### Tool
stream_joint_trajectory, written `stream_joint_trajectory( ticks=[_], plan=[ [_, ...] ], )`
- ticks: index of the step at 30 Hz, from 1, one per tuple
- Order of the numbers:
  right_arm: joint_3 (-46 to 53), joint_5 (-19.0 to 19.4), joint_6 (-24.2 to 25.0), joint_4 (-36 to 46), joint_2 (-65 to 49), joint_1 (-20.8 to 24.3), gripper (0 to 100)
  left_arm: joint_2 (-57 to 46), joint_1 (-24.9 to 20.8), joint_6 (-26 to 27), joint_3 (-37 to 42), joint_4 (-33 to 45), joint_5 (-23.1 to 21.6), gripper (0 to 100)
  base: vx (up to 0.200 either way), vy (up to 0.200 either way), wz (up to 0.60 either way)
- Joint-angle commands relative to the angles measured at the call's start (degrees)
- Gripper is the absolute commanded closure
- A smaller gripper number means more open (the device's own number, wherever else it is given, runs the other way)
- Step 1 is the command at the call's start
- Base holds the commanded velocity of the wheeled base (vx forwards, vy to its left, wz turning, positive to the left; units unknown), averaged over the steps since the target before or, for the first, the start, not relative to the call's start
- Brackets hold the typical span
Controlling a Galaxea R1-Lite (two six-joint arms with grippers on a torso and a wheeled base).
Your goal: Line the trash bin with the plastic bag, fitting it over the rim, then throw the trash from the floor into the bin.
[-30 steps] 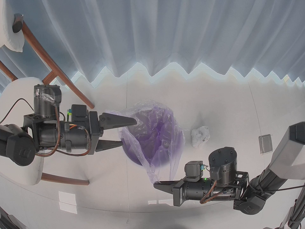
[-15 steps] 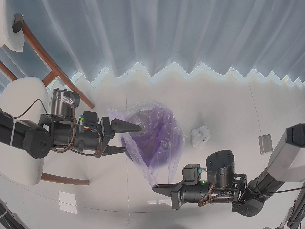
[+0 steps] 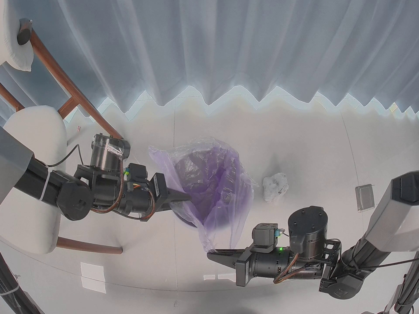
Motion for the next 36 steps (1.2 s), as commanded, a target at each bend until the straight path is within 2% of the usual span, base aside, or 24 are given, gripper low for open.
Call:
stream_joint_trajectory(
  ticks=[1,5,7,8,9,14,16,21,24,25,30,34,36],
  plan=[
    [2.83,-0.85,1.36,-7.11,1.52,-0.59,100,-6.08,0.72,1.32,8.07,-1.38,-0.08,100,0.000,0.000,0.00],
    [3.18,-4.54,5.22,-18.10,5.21,-2.61,100,-7.49,3.10,1.41,11.68,-5.51,-0.69,100,0.000,0.000,0.00],
    [3.18,-4.80,5.40,-19.59,5.82,-2.96,100,-7.22,3.36,1.67,11.94,-6.47,-0.60,100,0.000,0.000,0.00],
    [3.00,-4.98,5.75,-21.35,6.88,-4.01,0,-6.61,3.62,1.76,12.38,-8.50,-0.08,100,0.000,0.000,0.00],
    [2.83,-5.07,6.28,-21.70,7.05,-4.37,0,-6.17,3.89,1.67,12.47,-9.11,-0.08,100,0.000,0.000,0.00],
    [2.39,-9.55,17.88,-21.79,1.87,-6.74,0,-5.64,4.94,1.67,13.35,-10.69,-0.43,100,0.000,0.000,0.00],
    [2.56,-9.73,21.48,-21.09,-1.21,-9.02,0,-6.08,5.03,1.58,13.43,-10.87,-0.43,100,0.000,0.000,0.00],
    [2.83,-9.73,22.10,-17.40,-6.57,-14.74,0,-7.84,4.85,1.58,13.70,-10.69,-0.51,100,0.000,0.000,0.00],
    [2.83,-9.73,22.10,-13.44,-10.08,-16.49,0,-7.93,4.24,1.67,15.02,-10.78,-0.34,100,0.000,0.000,0.00],
    [2.91,-9.73,22.19,-12.56,-10.70,-16.58,0,-7.93,4.15,1.67,15.37,-10.78,-0.25,100,0.000,0.000,0.00],
    [2.56,-9.73,22.80,6.07,-13.42,-16.67,0,-8.10,3.36,2.81,17.13,-10.87,0.01,100,0.000,0.000,0.00],
    [2.03,-9.73,26.58,6.33,-11.05,-15.62,0,-9.68,3.62,2.64,17.13,-10.78,0.01,100,0.000,0.000,0.00],
    [0.36,-9.81,30.89,6.16,-7.97,-14.30,0,-10.65,3.54,2.64,17.30,-10.78,0.01,100,0.000,0.000,0.00]
  ],
)
